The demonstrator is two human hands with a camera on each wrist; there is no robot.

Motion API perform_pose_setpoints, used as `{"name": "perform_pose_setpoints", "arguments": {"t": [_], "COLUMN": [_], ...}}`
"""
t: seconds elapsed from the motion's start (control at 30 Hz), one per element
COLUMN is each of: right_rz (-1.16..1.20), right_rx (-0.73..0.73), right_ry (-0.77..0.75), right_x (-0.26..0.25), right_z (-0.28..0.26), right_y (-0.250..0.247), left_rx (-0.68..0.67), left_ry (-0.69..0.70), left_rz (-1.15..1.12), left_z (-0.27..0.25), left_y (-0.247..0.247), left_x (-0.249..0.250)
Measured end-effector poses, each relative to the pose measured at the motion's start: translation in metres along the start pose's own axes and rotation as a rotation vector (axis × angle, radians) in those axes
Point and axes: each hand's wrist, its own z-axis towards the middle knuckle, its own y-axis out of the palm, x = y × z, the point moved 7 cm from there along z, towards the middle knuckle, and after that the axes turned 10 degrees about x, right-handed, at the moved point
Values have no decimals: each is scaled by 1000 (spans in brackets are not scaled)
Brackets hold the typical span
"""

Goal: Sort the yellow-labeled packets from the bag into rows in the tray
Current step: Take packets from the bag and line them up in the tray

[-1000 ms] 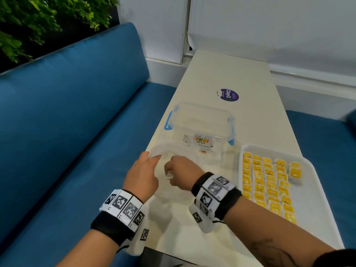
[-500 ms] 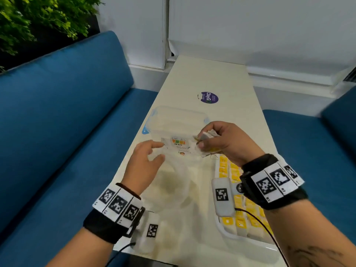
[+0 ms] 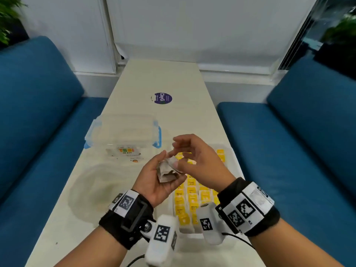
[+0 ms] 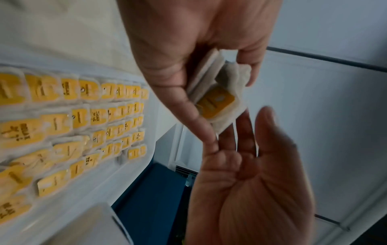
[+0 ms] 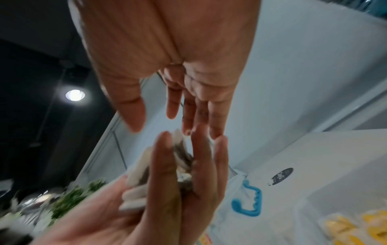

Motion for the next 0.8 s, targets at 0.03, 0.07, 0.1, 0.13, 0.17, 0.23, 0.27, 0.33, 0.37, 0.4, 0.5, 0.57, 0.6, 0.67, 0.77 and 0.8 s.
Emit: {"name": "perform_pose_setpoints", "arguments": {"t": [0.03,0.07,0.1,0.13,0.17,0.23,0.27,0.33,0.37,0.4,0.5,0.57,0.6,0.67,0.77,0.8], "right_rz": [26,12,-29,-73,-101,-133,-147,-179,-186,-168,9,157,219,287,192,132], "right_rx": [74,136,175,187,175,118,88,77,96,121,179,189,191,182,154,148], "right_ry": [31,51,59,65,75,98,107,118,128,148,232,284,302,316,308,303], "right_x": [5,9,13,17,20,26,29,35,39,44,57,61,62,64,70,72], "right_z": [2,2,2,2,1,-4,-6,-6,-5,-3,1,3,3,3,0,-1], "right_y": [-13,-24,-33,-40,-44,-45,-43,-43,-45,-49,-62,-66,-66,-63,-57,-56], "left_rx": [-22,-45,-64,-74,-82,-85,-83,-89,-95,-90,-54,-28,-12,41,123,127], "left_ry": [0,-4,-10,-5,10,56,76,85,76,62,45,69,87,135,243,274], "left_rz": [32,57,74,101,139,239,278,298,283,264,195,195,216,273,359,389], "left_z": [2,4,6,9,12,17,19,22,22,24,28,31,32,34,35,35], "left_y": [5,9,15,18,21,25,27,30,31,31,30,30,30,28,24,23], "left_x": [-4,-8,-12,-15,-18,-21,-23,-26,-28,-29,-28,-27,-27,-28,-22,-20]}}
